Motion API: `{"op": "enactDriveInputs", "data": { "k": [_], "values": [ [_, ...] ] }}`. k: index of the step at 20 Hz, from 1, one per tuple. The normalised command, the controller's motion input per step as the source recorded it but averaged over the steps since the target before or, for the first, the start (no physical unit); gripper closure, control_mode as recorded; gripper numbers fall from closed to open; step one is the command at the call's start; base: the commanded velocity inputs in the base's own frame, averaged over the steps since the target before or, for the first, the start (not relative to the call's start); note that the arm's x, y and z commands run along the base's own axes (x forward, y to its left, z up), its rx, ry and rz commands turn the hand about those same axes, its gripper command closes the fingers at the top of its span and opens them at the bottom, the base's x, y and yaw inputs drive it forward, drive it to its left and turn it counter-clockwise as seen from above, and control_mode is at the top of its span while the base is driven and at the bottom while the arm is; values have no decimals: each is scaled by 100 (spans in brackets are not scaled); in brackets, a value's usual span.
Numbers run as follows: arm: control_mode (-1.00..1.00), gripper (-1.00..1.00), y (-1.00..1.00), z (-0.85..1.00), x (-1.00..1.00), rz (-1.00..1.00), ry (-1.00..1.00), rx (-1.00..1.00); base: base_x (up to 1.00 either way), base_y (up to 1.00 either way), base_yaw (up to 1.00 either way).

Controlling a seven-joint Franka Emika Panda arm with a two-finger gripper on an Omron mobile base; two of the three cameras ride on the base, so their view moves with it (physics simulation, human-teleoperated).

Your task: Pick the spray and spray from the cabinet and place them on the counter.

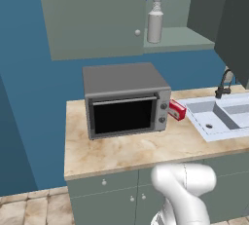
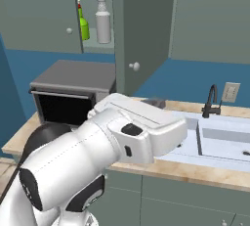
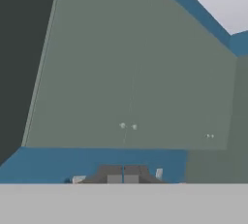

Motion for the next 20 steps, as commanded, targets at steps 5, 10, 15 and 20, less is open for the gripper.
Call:
{"op": "enactDriveInputs", "data": {
  "k": [5, 10, 15, 20],
  "values": [
    [-100, 100, 70, -4, -27, -15, -9, -4, 0, 0, 0],
    [-100, 100, 85, -2, 0, -7, 3, -5, 0, 0, 0],
    [-100, 100, 70, 0, -4, 0, 10, -1, 0, 0, 0],
    [-100, 100, 61, 0, -25, 0, 5, 0, 0, 0, 0]
  ]
}}
